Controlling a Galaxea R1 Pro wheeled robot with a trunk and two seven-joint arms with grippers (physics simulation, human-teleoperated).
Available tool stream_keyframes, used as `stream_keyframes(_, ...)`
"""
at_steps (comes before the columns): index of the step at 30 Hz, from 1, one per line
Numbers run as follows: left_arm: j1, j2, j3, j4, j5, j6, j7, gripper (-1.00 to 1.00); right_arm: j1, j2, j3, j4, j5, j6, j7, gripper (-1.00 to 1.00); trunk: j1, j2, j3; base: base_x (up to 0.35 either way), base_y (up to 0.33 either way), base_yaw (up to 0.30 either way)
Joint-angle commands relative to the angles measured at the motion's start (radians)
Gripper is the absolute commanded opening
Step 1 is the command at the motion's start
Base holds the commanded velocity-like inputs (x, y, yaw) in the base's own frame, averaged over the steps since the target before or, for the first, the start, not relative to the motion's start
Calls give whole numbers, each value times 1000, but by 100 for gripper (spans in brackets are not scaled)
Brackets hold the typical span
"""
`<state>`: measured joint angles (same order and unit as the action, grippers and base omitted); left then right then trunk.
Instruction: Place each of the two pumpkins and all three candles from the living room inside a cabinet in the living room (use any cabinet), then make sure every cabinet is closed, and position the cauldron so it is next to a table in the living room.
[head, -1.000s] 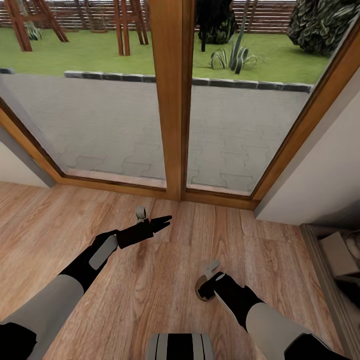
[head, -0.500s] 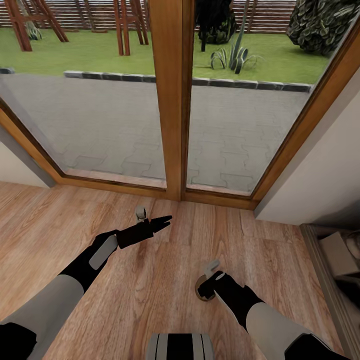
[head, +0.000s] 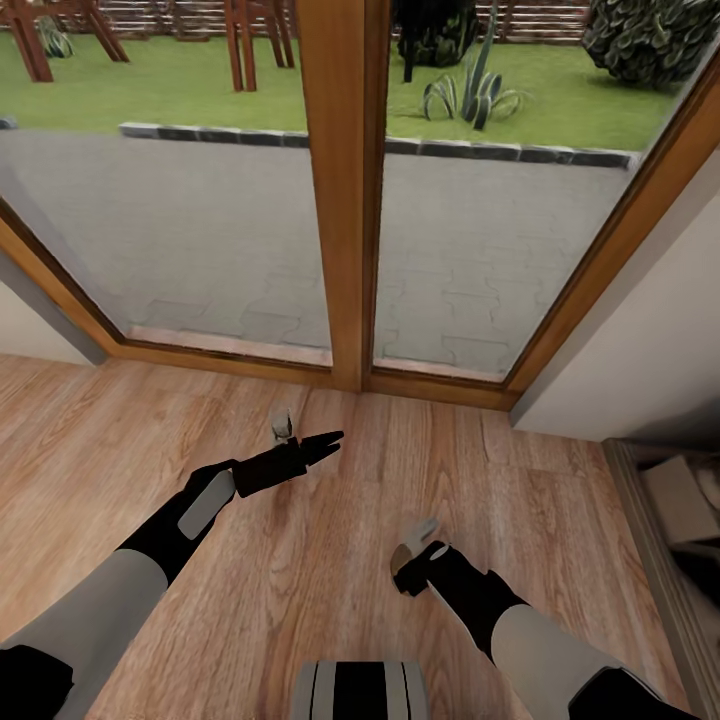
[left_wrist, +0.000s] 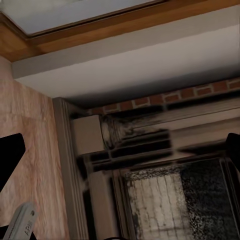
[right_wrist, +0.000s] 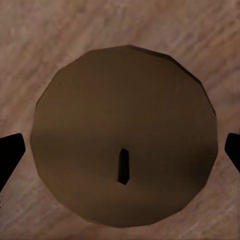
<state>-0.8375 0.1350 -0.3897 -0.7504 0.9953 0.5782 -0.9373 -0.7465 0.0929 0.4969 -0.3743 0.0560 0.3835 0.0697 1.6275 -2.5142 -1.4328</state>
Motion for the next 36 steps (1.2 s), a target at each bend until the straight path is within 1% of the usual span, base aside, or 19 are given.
stream_keyframes(1, 0, 0, 0, 0, 0, 0, 0, 100, 0, 0, 0, 0, 0, 0, 0, 100, 0, 0, -4, 0, 0, 0)
stream_keyframes(8, 0, 0, 0, 0, 0, 0, 0, 100, 0, 0, 0, 0, 2, 0, -4, 100, 4, -2, -31, 0, 0, 0)
stream_keyframes(11, 0, 0, 0, 0, 0, 0, 0, 100, 0, -1, -5, 0, 0, 2, -10, 100, 4, -2, -31, 0, 0, 0)
stream_keyframes(12, 0, 0, 0, 0, 0, 0, 0, 100, 0, -1, -5, -1, 0, 4, -11, -100, 4, -2, -31, 0, 0, 0)
stream_keyframes(21, 0, 0, 0, 0, 0, 0, 0, 100, 0, 0, -7, -2, -2, 9, -10, -100, 4, -2, -31, 0, 0, 0)
stream_keyframes(26, 0, 0, 0, 0, 0, 0, 0, 100, 0, -1, -8, -38, -2, 12, -9, -100, 4, -2, -31, 0, 0, 0)
stream_keyframes(29, 0, 0, 0, 0, 0, 0, 0, 100, 0, -4, -8, -88, -3, 22, -8, -100, 4, -2, -31, 0, 0, 0)
stream_keyframes(33, 0, 0, 0, 0, 0, 0, 0, 100, 1, -13, -9, -188, -4, 92, -8, -100, 4, -2, -31, 0, 0, 0)
stream_keyframes(35, 0, 0, 0, 0, 0, 0, 0, 100, 4, -26, -11, -239, -5, 110, -7, -100, 4, -2, -31, 0, 0, 0)
stream_keyframes(36, 0, 0, 0, 0, 0, 0, 0, 100, 5, -29, -12, -248, -5, 112, -7, -100, 4, -2, -31, 0, 0, 0)
